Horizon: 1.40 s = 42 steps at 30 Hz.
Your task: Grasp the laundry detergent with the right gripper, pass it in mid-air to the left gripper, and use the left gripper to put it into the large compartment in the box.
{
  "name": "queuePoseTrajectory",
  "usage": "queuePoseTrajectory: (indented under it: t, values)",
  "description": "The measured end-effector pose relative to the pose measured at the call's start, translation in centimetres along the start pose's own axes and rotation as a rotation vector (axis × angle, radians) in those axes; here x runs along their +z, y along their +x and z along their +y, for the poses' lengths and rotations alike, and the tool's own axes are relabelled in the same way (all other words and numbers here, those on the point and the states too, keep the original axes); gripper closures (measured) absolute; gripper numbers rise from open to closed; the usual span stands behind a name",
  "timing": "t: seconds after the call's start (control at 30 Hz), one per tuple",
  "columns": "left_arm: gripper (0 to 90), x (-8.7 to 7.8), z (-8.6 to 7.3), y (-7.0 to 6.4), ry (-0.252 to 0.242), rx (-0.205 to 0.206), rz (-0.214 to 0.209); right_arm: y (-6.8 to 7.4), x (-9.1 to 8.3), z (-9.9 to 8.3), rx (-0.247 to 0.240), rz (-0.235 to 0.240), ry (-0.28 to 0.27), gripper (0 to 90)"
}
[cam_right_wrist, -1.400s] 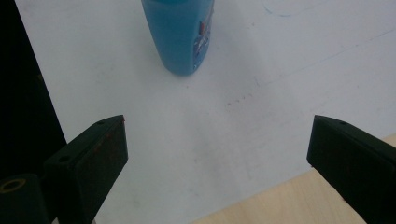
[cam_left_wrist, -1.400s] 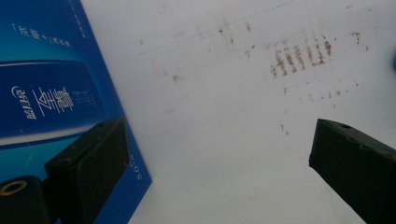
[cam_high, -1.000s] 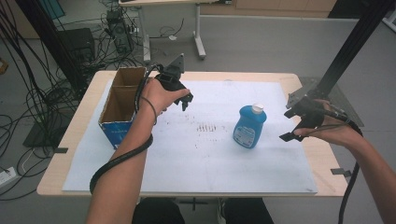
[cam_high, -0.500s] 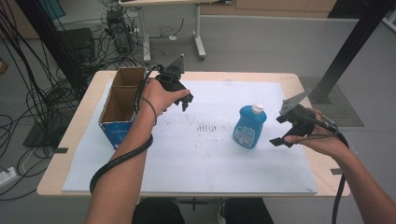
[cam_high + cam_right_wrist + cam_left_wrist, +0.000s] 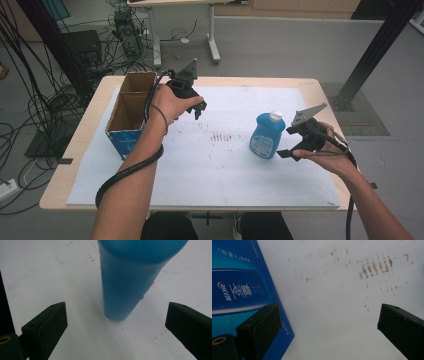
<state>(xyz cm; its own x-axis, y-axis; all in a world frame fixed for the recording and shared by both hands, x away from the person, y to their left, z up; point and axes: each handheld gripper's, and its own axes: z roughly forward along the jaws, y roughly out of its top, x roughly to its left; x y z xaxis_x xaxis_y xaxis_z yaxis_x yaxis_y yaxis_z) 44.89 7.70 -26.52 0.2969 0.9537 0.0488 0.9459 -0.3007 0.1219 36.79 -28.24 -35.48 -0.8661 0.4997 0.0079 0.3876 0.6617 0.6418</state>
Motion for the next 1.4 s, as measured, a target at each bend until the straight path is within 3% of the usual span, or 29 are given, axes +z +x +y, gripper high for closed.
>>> queuePoseTrajectory:
  t: [0.1,0.13,0.67,0.83,1.4]
  values:
    - [5.4,0.0,0.1,-0.1,0.001,0.006,0.002,0.1,0.5,-0.4,0.014,-0.007,-0.019,3.7]
    - [5.4,0.1,0.1,-0.1,0.000,0.006,-0.002,0.3,0.6,-0.6,0.045,-0.014,-0.020,3.6]
    - [5.4,0.3,0.1,-0.2,0.002,0.008,-0.003,0.7,3.3,-0.9,0.072,-0.044,-0.151,3.3]
    - [5.4,0.4,0.0,-0.1,0.003,0.007,-0.002,0.7,3.7,-1.2,0.090,-0.076,-0.192,2.9]
    - [5.5,0.6,0.2,-0.3,0.007,0.012,-0.005,1.1,4.8,-1.5,0.116,-0.121,-0.266,2.3]
